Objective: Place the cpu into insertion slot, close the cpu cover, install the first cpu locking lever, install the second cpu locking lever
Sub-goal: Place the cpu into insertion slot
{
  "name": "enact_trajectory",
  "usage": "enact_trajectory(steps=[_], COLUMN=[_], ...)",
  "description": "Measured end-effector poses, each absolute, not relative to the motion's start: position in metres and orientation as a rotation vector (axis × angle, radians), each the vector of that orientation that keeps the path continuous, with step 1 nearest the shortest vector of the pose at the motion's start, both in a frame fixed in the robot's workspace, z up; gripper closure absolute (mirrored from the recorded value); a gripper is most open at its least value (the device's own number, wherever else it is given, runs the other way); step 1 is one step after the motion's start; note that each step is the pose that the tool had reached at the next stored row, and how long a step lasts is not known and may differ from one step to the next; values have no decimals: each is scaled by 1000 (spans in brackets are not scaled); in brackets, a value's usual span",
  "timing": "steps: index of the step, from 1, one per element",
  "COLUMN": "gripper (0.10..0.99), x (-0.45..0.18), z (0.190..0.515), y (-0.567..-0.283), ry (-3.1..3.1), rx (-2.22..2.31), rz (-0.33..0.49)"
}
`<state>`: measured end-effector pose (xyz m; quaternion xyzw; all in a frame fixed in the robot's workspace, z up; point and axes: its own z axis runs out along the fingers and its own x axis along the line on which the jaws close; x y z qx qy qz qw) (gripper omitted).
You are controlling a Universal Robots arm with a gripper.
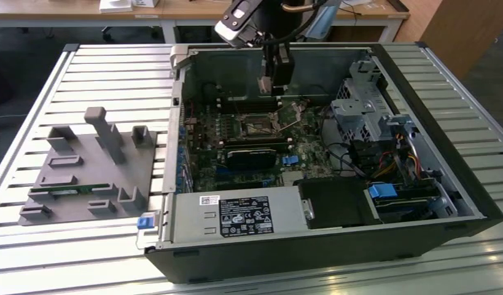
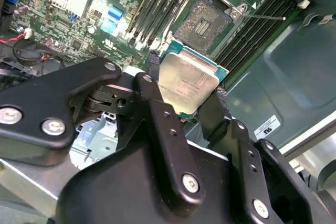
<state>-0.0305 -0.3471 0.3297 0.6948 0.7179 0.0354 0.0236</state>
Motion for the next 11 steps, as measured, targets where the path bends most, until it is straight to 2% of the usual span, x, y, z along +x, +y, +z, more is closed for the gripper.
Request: enact_trajectory(steps=[11], gripper=[545], x=[-31], z=[323], y=[-347], ry=[2255], rx=[2117], rz=[111])
